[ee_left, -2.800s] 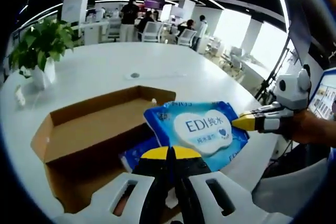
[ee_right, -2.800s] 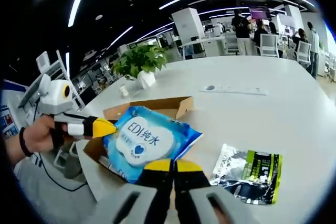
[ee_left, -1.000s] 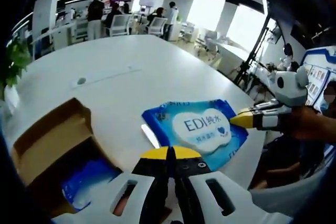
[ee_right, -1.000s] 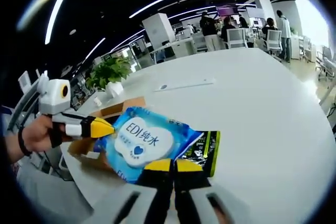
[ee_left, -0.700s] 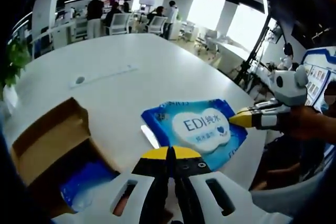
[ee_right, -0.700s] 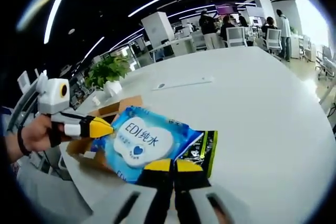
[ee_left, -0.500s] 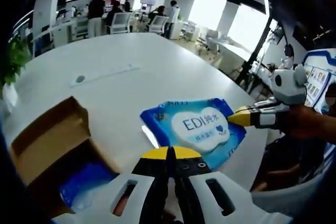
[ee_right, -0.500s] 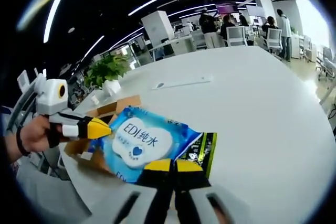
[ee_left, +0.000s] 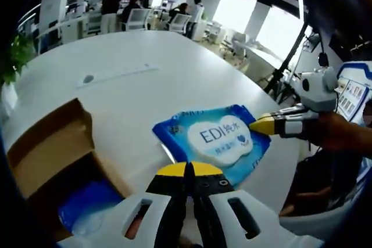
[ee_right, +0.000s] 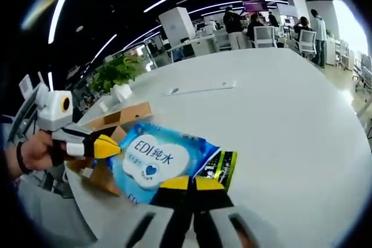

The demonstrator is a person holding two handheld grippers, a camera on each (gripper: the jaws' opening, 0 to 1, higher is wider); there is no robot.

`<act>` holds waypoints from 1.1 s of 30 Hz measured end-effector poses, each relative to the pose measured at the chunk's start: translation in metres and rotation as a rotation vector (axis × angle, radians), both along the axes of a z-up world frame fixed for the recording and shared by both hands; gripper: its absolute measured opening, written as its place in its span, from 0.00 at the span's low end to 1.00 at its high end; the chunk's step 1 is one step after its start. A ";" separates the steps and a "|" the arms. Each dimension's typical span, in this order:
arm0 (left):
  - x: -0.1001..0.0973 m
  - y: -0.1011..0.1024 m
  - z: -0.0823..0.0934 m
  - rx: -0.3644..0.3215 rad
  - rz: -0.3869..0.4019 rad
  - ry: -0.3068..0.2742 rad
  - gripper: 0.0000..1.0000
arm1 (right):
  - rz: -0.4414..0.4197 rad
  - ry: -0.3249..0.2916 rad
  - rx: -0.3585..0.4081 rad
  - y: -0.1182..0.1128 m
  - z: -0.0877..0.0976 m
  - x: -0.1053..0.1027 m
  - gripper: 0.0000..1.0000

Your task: Operate the shoe box by opening the lid, removing the specified soft item, and placing it in the target area until the item is outside and the box remains undamaged.

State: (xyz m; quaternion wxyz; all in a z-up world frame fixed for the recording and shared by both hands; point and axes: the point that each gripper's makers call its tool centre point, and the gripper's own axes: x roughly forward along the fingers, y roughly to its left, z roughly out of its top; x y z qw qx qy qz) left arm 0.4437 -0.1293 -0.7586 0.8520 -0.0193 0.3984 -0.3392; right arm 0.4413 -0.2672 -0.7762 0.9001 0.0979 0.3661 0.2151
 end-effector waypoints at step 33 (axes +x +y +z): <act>0.012 -0.014 -0.034 0.012 0.004 0.043 0.00 | 0.019 0.055 -0.041 -0.015 -0.032 0.016 0.00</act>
